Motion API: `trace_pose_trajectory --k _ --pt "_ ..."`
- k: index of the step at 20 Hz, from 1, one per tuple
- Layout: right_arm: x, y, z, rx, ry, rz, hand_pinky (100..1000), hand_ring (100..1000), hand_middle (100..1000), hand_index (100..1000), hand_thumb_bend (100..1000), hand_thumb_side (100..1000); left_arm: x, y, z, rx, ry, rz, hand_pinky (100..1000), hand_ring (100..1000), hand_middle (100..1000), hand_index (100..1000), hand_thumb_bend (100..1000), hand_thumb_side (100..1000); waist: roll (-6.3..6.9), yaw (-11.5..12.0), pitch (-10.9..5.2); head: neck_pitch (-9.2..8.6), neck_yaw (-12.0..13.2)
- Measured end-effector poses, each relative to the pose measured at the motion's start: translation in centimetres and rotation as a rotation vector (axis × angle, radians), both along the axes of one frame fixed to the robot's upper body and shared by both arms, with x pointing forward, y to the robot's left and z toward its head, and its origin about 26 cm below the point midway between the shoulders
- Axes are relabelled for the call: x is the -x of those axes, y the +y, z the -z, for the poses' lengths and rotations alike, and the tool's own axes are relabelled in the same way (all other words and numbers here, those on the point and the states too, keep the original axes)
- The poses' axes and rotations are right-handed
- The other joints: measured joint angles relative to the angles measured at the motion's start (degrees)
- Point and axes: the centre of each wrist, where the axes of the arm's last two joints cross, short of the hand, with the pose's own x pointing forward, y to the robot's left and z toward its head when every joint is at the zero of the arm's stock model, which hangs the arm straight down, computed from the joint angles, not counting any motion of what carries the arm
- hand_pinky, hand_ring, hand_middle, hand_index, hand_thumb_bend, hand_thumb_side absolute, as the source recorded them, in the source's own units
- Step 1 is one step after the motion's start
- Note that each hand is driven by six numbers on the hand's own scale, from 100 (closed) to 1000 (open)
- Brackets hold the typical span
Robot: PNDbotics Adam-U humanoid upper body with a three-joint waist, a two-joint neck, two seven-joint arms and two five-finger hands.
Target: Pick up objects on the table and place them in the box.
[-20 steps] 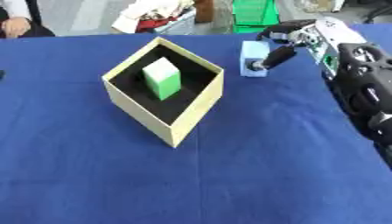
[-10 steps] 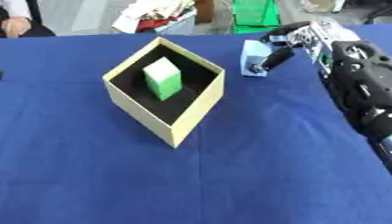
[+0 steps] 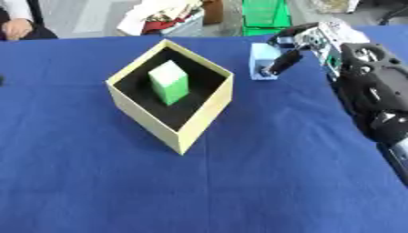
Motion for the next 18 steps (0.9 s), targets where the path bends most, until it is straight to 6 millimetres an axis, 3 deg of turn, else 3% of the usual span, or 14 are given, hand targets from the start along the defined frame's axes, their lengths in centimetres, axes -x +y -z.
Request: trace_pose_trajectory --k 7,16,17,18 --pt "0.4 -1.0 -0.7 -0.040 -0.067 -0.024 907 930 745 744 168 507 0.0 0.0 0.0 -0.006 0.004 0.006 712 627 674 721 141 890 -0.09 -0.24 -0.02 0.03 0.02" --pt "1.2 -0.4 -2.8 -0.080 -0.152 -0.081 904 923 732 750 100 536 0.0 0.0 0.0 -0.010 0.008 0.010 712 628 675 721 142 887 -0.11 -0.84 -0.78 0.82 0.02" --pt "1.3 -0.2 -3.1 -0.086 -0.161 -0.094 903 921 733 755 100 621 0.0 0.0 0.0 -0.010 0.008 0.010 712 628 676 721 153 901 -0.15 -0.87 -0.88 0.93 0.01" --pt "1.5 0.0 -3.5 -0.090 -0.169 -0.108 903 921 731 755 100 540 0.0 0.0 0.0 -0.010 0.008 0.010 712 628 675 721 142 887 -0.20 -0.87 -0.98 1.23 -0.01"
